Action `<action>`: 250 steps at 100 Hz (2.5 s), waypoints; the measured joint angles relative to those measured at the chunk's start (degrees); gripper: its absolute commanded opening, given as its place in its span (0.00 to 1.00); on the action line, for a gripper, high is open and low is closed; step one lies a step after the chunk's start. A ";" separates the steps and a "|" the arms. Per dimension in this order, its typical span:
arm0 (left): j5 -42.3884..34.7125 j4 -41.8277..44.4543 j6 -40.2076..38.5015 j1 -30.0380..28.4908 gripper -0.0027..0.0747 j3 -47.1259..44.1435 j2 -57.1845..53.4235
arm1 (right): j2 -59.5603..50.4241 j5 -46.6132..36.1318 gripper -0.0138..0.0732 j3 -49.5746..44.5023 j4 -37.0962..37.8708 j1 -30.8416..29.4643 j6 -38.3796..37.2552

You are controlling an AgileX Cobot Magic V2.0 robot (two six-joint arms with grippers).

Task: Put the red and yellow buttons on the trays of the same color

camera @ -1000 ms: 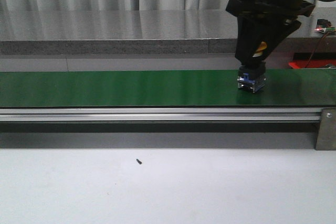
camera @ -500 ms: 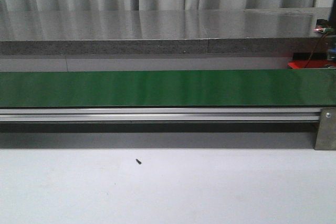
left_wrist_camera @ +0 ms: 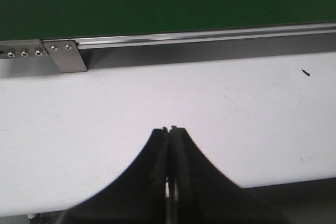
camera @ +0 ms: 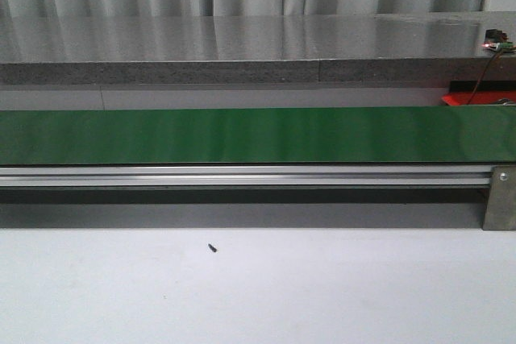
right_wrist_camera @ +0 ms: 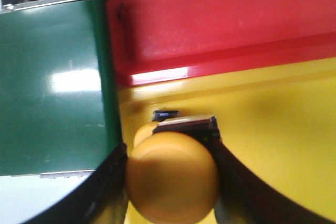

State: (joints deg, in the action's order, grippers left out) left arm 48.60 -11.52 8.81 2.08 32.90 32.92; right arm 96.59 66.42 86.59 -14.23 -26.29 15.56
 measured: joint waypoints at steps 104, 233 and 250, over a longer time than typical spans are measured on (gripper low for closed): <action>0.00 0.00 0.00 0.00 0.01 0.00 0.00 | 5.15 -20.24 0.40 -18.39 -3.51 -5.04 -0.50; 0.00 0.00 0.00 0.00 0.01 0.00 0.00 | -16.25 -17.55 0.08 -18.39 -3.78 19.62 1.73; 0.00 0.00 0.00 0.00 0.01 0.00 0.00 | -19.04 -19.61 0.08 -20.53 -3.92 22.65 1.17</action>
State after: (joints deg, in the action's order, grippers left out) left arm 48.60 -11.52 8.81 2.08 32.90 32.92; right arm 77.55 46.81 66.05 -18.15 -3.65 16.74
